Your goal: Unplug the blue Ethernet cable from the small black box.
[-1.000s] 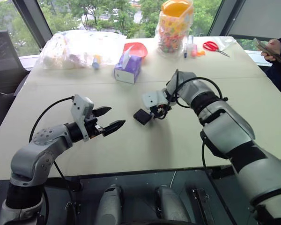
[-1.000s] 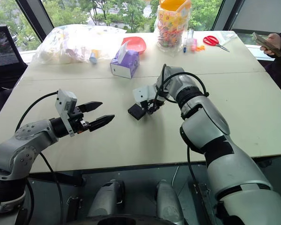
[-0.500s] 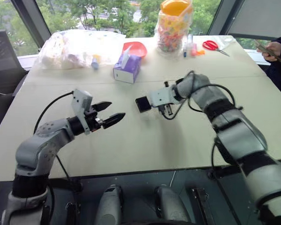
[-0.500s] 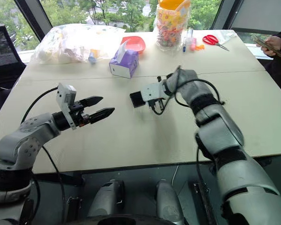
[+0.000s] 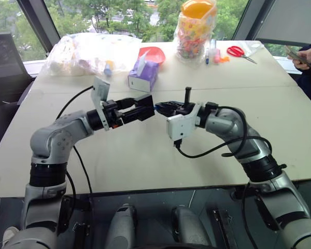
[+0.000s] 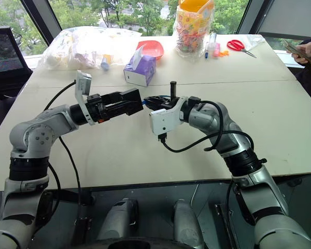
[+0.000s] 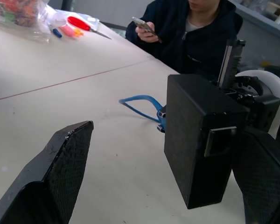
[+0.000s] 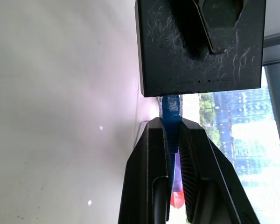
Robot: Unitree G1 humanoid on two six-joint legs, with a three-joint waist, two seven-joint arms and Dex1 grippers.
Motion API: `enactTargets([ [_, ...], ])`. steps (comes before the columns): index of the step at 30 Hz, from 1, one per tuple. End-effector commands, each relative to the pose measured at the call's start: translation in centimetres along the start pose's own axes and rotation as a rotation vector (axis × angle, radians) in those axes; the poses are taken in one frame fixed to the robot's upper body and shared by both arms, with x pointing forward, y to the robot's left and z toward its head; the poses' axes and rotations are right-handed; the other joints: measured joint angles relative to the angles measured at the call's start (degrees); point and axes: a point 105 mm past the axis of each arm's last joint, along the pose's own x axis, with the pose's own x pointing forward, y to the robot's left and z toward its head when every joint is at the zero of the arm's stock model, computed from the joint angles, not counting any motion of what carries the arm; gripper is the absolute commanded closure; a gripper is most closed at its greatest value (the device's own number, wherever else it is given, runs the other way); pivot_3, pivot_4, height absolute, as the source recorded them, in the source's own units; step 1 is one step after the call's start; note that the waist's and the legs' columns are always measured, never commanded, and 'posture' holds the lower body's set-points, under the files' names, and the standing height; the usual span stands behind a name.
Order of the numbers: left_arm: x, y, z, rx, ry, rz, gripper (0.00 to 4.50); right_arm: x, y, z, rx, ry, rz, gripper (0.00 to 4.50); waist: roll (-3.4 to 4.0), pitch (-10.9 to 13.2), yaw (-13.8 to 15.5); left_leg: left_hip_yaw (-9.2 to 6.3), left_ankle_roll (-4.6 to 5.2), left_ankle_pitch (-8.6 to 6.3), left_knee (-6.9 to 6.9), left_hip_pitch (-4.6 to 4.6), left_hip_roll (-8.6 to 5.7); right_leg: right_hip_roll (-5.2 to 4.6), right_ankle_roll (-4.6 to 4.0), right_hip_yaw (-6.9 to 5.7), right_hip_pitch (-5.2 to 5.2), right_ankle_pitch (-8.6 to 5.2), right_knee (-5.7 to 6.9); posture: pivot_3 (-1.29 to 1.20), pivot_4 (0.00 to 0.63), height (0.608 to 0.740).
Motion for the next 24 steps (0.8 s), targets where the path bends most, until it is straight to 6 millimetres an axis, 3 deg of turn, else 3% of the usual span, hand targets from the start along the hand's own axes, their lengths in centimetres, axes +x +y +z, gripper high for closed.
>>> enactTargets([
  [1, 0.3, -0.9, 0.2, 0.036, 0.011, -0.043, 0.0, -0.2, -1.2, 0.7, -0.035, -0.012, -0.037, 4.46, 0.0, 0.0, -0.01, -0.01, 0.0, 0.0, -0.01, 0.0, 0.0, 0.0, 0.0, 0.0, 0.0, 0.0, 0.0, 0.0, 0.15, 0.735],
  [3, 0.4, -0.8, 0.1, 0.042, 0.013, -0.032, 0.0, -0.2, -1.1, 0.7, -0.036, -0.01, -0.031, 4.46, 0.0, 0.0, -0.04, -0.01, 0.0, 0.0, -0.02, 0.0, 0.0, 0.0, 0.0, 0.0, 0.0, 0.0, 0.0, 0.0, 0.15, 0.735],
  [6, 0.3, -0.8, 0.2, 0.043, 0.002, -0.026, 0.77, -0.2, -1.0, 0.6, -0.033, -0.009, -0.022, 4.5, 0.0, 0.0, -0.04, -0.01, 0.0, 0.0, -0.03, 0.0, 0.0, 0.0, 0.0, 0.0, -0.01, 0.0, 0.0, 0.0, 0.15, 0.735],
  [13, 0.2, -0.6, 0.4, 0.044, -0.021, -0.01, 3.88, -0.1, -0.9, 0.7, -0.039, -0.015, -0.002, 4.5, -0.01, 0.0, 0.01, -0.01, 0.0, 0.0, -0.01, -0.01, 0.0, 0.0, 0.0, 0.0, 0.0, -0.01, 0.0, 0.0, 0.15, 0.735],
  [17, 0.0, -0.6, 0.3, 0.051, -0.016, -0.009, 3.99, 0.0, -1.0, 0.8, -0.02, -0.024, 0.006, 4.5, 0.0, 0.0, -0.04, -0.02, 0.01, 0.0, -0.02, 0.0, 0.0, 0.0, 0.0, 0.0, 0.0, 0.0, 0.0, 0.0, 0.15, 0.735],
  [21, -0.6, -0.7, 0.4, 0.066, 0.003, -0.036, 3.99, -0.3, -0.8, 1.1, 0.244, -0.068, 0.069, 4.5, -0.01, 0.01, -0.05, -0.02, 0.01, 0.0, -0.02, 0.0, 0.0, 0.0, 0.0, 0.0, 0.0, 0.0, 0.0, 0.0, 0.15, 0.735],
  [24, -2.0, -1.5, 0.5, 0.126, 0.067, -0.126, 3.99, -1.5, -2.0, 1.9, 0.643, -0.176, 0.214, 3.29, -0.04, 0.03, -0.09, -0.03, 0.01, 0.0, -0.03, -0.01, 0.01, 0.01, 0.0, -0.01, -0.01, 0.0, 0.01, 0.0, 0.15, 0.735],
])
